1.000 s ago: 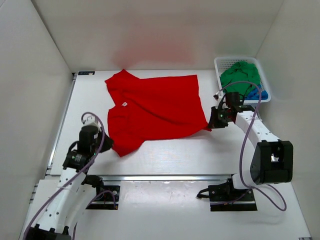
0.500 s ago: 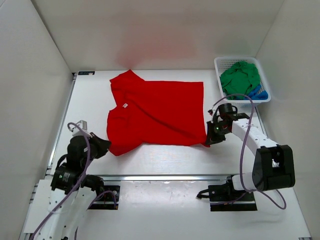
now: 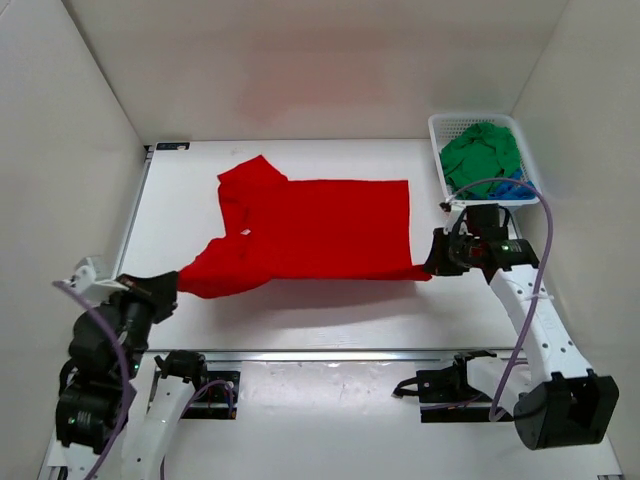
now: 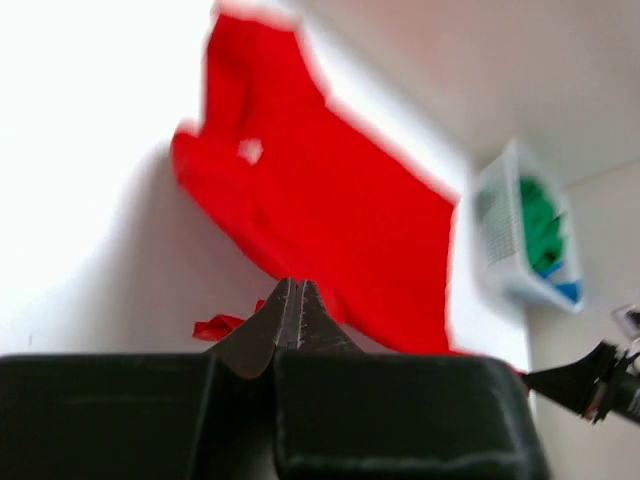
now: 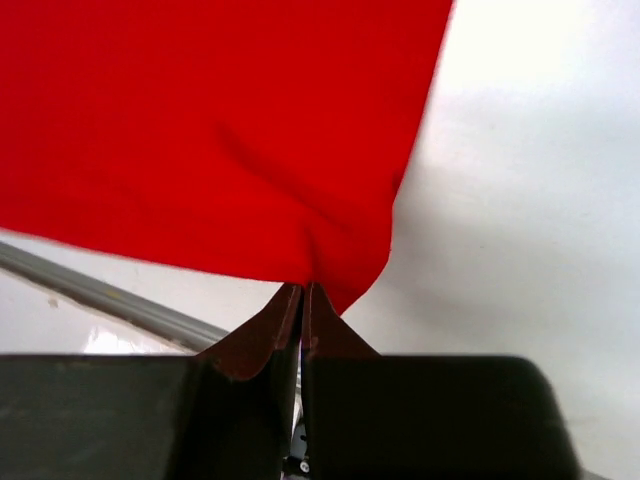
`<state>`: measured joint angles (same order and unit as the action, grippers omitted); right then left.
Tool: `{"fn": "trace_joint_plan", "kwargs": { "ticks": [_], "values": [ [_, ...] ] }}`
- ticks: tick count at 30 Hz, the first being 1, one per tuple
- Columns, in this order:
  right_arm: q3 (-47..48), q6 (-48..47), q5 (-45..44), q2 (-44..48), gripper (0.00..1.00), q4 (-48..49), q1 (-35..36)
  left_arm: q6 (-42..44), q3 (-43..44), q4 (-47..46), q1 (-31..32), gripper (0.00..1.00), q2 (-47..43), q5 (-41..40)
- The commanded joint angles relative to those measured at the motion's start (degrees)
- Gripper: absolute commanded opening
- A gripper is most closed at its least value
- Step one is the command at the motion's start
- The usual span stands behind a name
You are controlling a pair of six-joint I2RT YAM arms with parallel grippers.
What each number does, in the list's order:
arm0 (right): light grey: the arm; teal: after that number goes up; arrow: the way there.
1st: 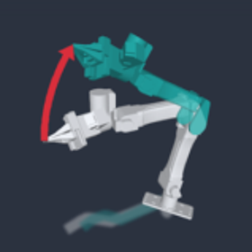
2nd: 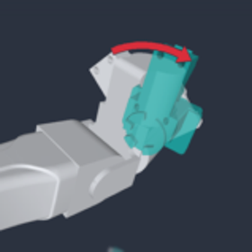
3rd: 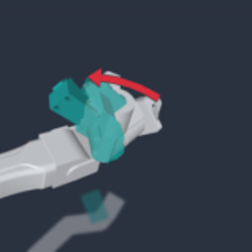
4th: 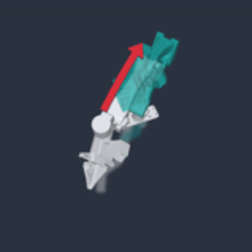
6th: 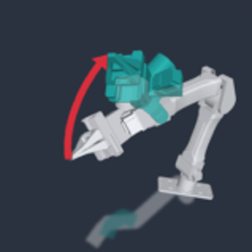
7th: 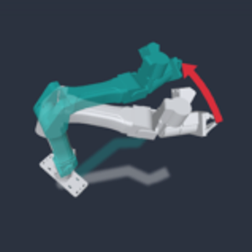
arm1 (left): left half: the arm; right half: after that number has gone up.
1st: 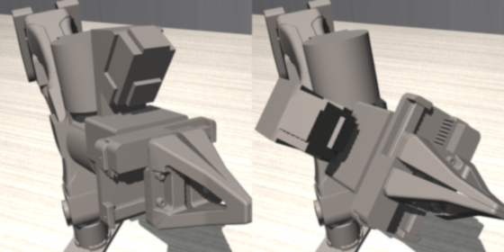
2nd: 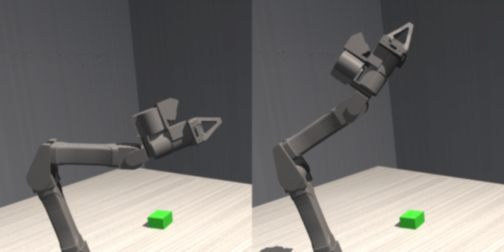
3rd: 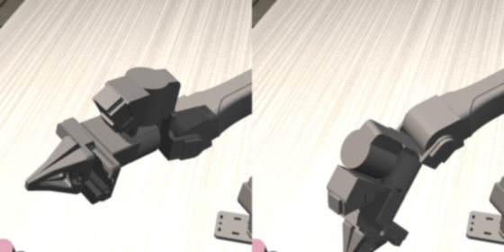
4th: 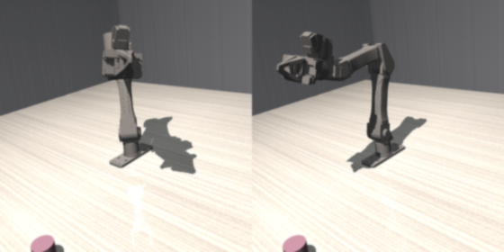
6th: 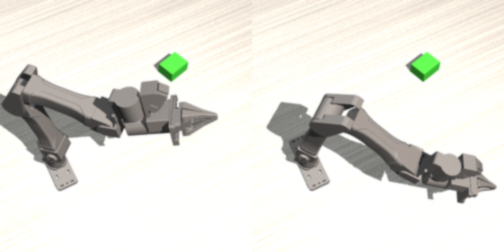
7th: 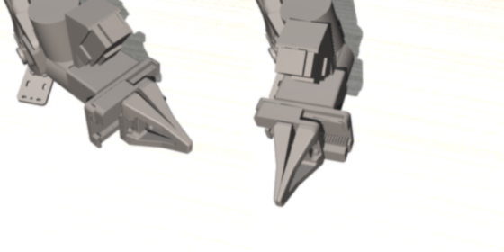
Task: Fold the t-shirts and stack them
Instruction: Flatten out the tshirt
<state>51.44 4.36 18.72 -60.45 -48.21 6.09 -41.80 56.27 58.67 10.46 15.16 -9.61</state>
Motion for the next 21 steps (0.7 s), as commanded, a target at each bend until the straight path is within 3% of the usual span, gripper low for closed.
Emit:
{"fn": "trace_joint_plan", "kwargs": {
  "ticks": [1, 6, 10, 13, 16, 17, 19, 21],
  "values": [
    [3.31, -0.14, 1.31, 3.05, 0.0, -0.75, -2.39, 2.68, 6.64, -0.76, 0.35, 0.0, 1.36, -5.24],
    [5.69, 0.56, 1.05, 4.98, 0.0, -2.68, -0.82, 2.25, 6.49, -0.93, 0.18, 0.0, 1.89, -4.11],
    [5.16, 1.26, 1.85, 2.71, 0.0, -0.41, 2.08, 0.24, -2.1, -6.01, 0.18, 0.0, 2.86, -1.65],
    [5.77, 1.44, 1.41, -4.05, 0.0, 4.5, 4.19, -1.79, -10.71, -15.74, 2.46, 0.0, 8.1, -3.04],
    [12.43, 0.22, 1.67, -19.13, 0.0, 9.96, 3.32, 0.49, -14.26, -26.99, 5.43, 0.0, 20.06, -9.25],
    [18.46, -0.31, -0.07, -22.32, 0.0, 10.15, 3.23, 3.02, -11.56, -30.6, 5.71, 0.0, 26.26, -11.12],
    [30.25, -2.16, -2.63, -32.41, 0.0, 9.19, 2.71, 9.0, -4.44, -36.06, -1.27, 0.0, 37.45, -8.96],
    [53.37, -3.91, -5.35, -40.4, 0.0, 3.51, 2.88, 12.26, 13.24, -38.19, -6.56, 0.0, 51.4, -2.02]
  ]
}}
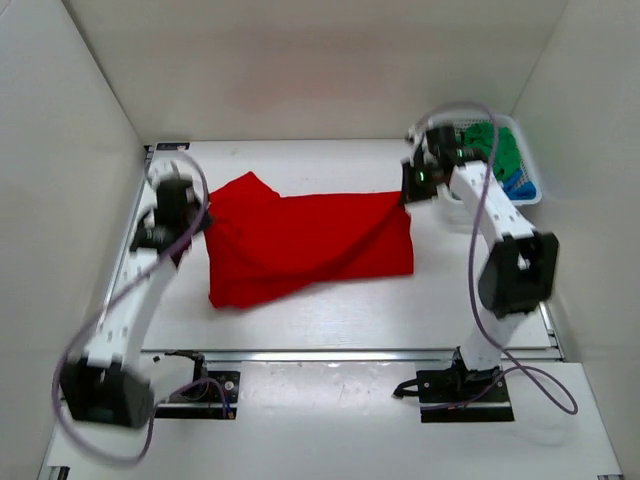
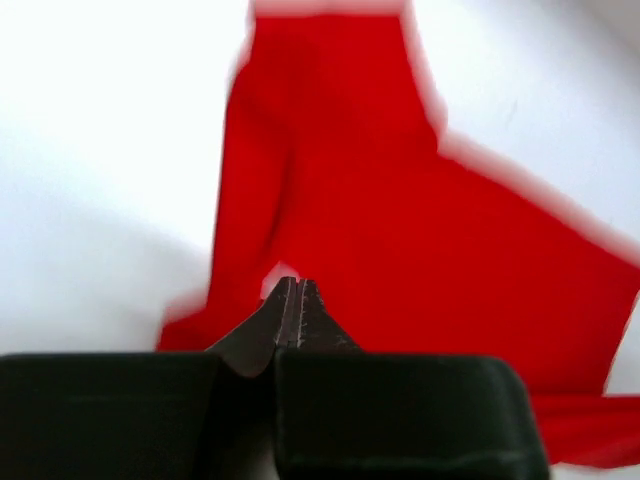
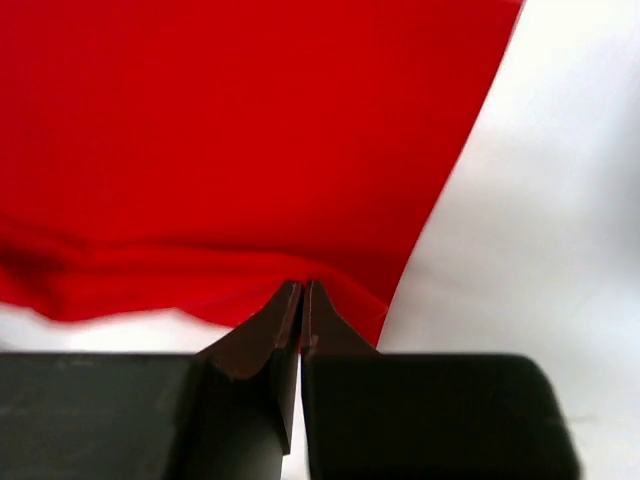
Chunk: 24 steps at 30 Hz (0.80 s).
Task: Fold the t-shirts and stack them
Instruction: Flatten out the tshirt
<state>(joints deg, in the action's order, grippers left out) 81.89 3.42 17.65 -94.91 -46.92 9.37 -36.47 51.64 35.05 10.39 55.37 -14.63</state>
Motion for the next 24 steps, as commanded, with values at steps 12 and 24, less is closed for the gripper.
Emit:
{"fn": "trace_joint_plan", "kwargs": {
  "ticks": [12, 24],
  "values": [
    [38.71, -1.57, 1.15, 0.16, 0.0, 12.12, -6.37, 17.14, 51.67, -6.66, -2.39, 0.0, 11.36, -2.86],
    [-19.43, -0.09, 3.62, 21.41, 0.0, 12.02, -6.9, -1.22, -9.58, 8.26, 5.61, 0.0, -32.76, -1.22]
  ]
}}
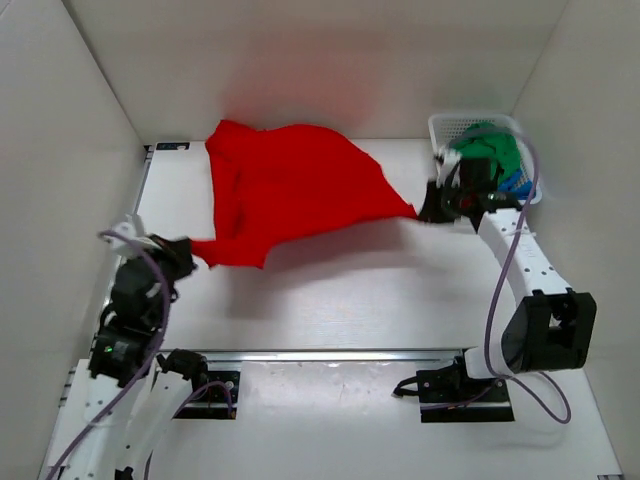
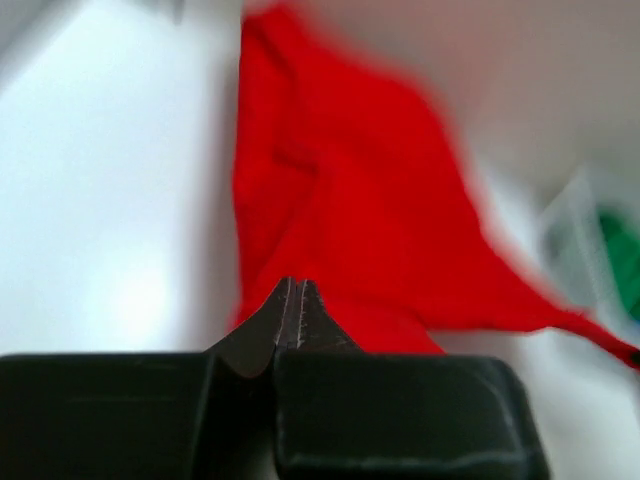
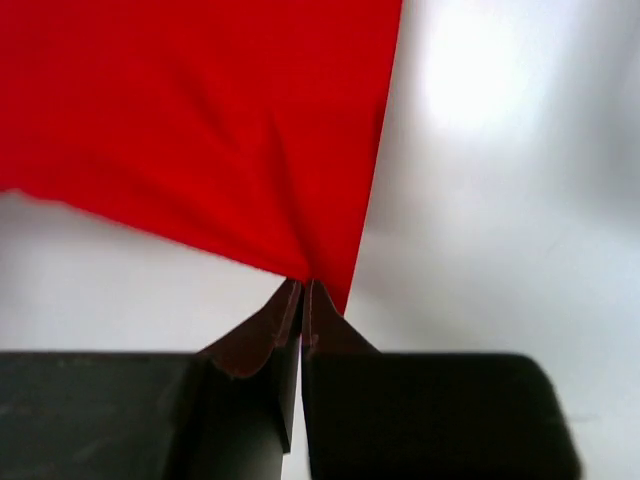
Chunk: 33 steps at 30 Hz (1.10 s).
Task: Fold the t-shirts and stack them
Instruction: Flatten out the tshirt
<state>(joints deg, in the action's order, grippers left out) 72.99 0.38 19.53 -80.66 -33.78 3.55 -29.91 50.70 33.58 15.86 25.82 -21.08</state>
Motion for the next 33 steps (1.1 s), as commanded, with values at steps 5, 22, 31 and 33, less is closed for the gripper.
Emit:
{"fn": "trace_joint_plan", "kwargs": {
  "ticks": [5, 22, 31, 33],
  "values": [
    [-26.29, 6.21, 1.22, 12.81, 0.0, -0.58, -1.18, -13.42, -18.78, 14.4, -3.28, 0.0, -10.61, 15.88],
    [-16.03, 4.91, 2.27, -2.19, 0.0, -2.24, -0.56, -15.45, -17.57, -0.5, -2.67, 0.0, 4.87, 14.59],
    [45.93, 1.55, -8.27, -11.02, 0.01, -4.92, 4.79, 10.37, 52.25, -4.95, -5.51, 0.0, 38.43, -0.78],
    [35.97, 3.82, -5.04, -3.23, 0.0, 0.89, 2.44, 9.79, 50.31, -6.94, -3.29, 0.0, 30.91, -3.0]
  ]
}}
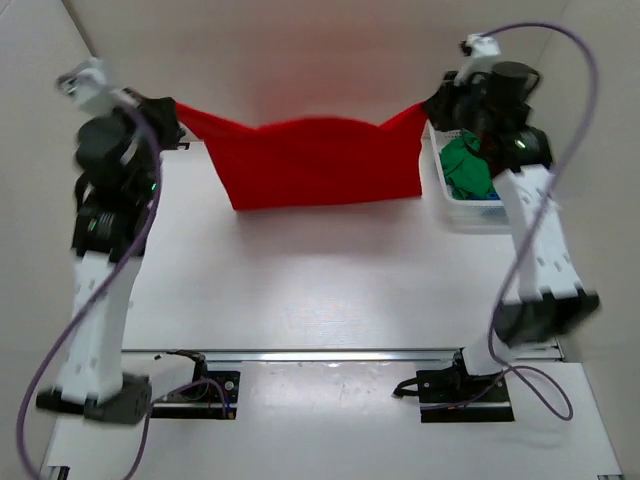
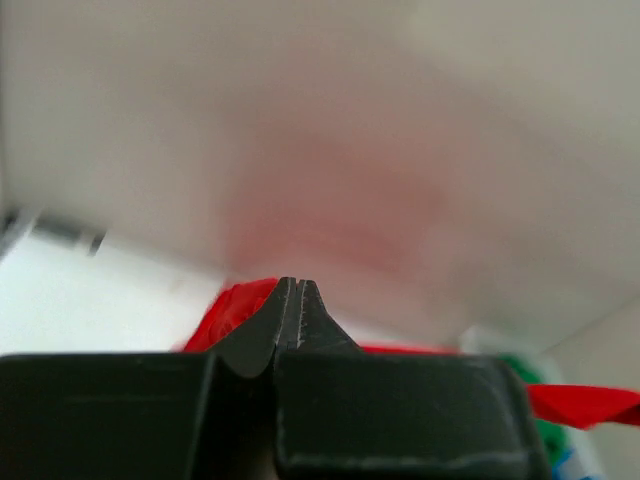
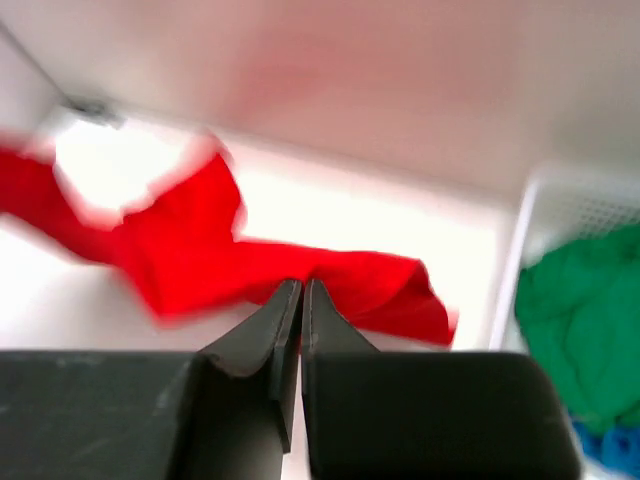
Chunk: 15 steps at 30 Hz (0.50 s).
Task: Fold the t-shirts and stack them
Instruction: Flatten out the tshirt
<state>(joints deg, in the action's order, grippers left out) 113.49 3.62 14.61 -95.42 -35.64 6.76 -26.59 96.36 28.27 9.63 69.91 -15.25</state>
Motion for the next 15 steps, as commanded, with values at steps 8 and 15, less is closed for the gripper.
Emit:
{"fn": "trace_joint_plan", "kwargs": {
  "ticks": [8, 15],
  "values": [
    [-27.97, 0.96, 5.69, 29.93, 0.0, 8.48, -4.04, 0.48, -16.82, -3.49, 5.49, 0.0, -33.43, -7.34],
    [-22.27, 3.58, 8.93, 41.36, 0.0, 8.74, -6.67, 3.12, -1.37, -1.64, 8.3, 0.0, -30.81, -7.78]
  ]
}}
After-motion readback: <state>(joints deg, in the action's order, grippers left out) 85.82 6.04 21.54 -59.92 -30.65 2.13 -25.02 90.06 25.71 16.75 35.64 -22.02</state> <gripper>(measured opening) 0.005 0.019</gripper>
